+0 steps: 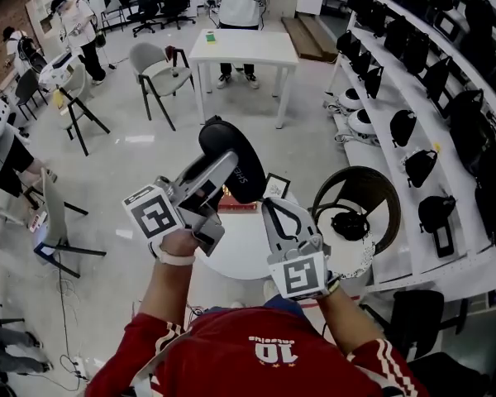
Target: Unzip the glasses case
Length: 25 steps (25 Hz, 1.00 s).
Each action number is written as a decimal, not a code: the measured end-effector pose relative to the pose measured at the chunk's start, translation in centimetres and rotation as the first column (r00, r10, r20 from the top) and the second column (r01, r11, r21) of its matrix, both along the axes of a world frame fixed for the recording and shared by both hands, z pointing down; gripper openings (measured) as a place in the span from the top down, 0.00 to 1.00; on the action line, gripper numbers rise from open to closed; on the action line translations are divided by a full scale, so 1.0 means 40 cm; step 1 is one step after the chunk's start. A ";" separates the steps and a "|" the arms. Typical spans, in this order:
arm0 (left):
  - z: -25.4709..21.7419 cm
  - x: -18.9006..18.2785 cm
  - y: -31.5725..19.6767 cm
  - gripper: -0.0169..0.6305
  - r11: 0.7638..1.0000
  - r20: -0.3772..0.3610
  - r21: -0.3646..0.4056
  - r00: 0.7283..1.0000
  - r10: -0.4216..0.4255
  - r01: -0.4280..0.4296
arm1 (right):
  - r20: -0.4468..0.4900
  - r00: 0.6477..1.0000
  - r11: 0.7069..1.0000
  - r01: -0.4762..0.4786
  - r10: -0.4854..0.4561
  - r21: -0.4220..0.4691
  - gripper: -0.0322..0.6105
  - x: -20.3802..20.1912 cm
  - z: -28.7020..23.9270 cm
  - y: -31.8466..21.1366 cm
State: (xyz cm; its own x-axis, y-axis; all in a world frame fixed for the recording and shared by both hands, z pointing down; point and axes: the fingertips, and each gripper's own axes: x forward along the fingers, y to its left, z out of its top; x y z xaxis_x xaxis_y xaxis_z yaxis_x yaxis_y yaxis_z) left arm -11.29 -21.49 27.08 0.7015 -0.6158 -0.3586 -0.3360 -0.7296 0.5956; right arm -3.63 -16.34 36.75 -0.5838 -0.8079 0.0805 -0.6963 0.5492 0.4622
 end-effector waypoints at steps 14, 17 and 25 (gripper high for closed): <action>0.033 0.041 -0.033 0.60 0.997 0.069 -0.008 0.995 0.073 -0.072 | -0.204 0.976 0.990 0.103 -0.082 0.094 0.93 0.056 0.010 -0.069; 0.013 0.041 -0.027 0.58 0.995 0.044 0.050 0.996 0.084 -0.086 | -0.220 0.969 0.982 0.141 -0.110 0.127 0.93 0.053 -0.004 -0.061; -0.062 0.055 -0.025 0.51 0.965 -0.027 0.253 0.996 0.081 -0.071 | -0.212 0.964 0.955 0.204 -0.158 0.215 0.93 0.064 -0.080 -0.068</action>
State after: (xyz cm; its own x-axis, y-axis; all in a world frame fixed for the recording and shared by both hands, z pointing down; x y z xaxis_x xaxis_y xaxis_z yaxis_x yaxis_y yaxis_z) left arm -9.07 -22.48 24.58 0.7263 -0.4480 -0.5213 -0.2553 -0.8800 0.4004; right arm -1.06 -19.05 33.55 -0.7143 -0.6993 0.0265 -0.4817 0.5188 0.7063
